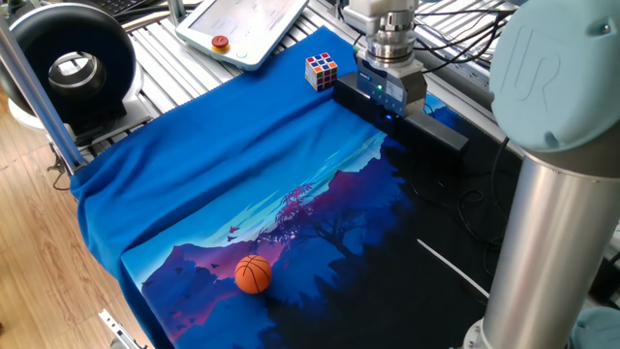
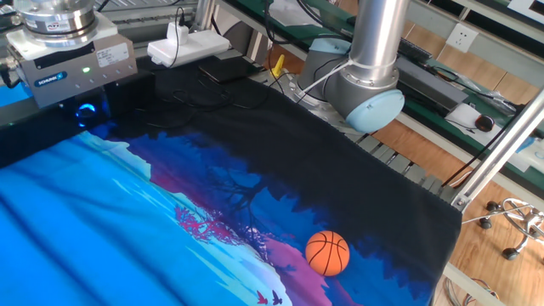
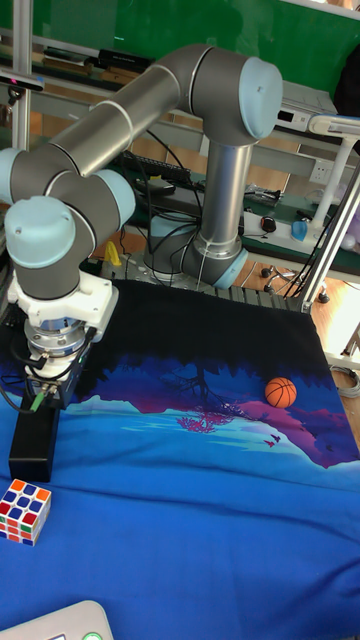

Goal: Turn the knob to decrease the volume of the speaker

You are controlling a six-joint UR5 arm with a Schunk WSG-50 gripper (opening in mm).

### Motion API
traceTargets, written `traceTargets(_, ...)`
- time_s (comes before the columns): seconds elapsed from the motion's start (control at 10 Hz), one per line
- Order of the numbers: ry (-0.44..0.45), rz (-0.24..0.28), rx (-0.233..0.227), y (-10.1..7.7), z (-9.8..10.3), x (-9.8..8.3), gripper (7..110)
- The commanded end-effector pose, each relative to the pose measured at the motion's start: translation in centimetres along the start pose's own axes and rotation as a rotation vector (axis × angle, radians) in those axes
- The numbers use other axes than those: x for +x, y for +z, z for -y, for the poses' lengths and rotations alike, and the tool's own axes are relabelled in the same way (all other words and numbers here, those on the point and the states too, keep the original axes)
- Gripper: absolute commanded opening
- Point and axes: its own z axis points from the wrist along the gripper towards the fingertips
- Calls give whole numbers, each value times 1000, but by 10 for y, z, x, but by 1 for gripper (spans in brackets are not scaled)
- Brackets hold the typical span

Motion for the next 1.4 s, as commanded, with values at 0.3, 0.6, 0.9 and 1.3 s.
traceTargets(0.3, -2, -13, 6, -8, 12, 1, 22)
traceTargets(0.6, -2, -20, 1, -9, 14, 4, 22)
traceTargets(0.9, 9, -26, 2, -14, 18, -1, 22)
traceTargets(1.3, 43, -17, -27, -22, 15, -11, 22)
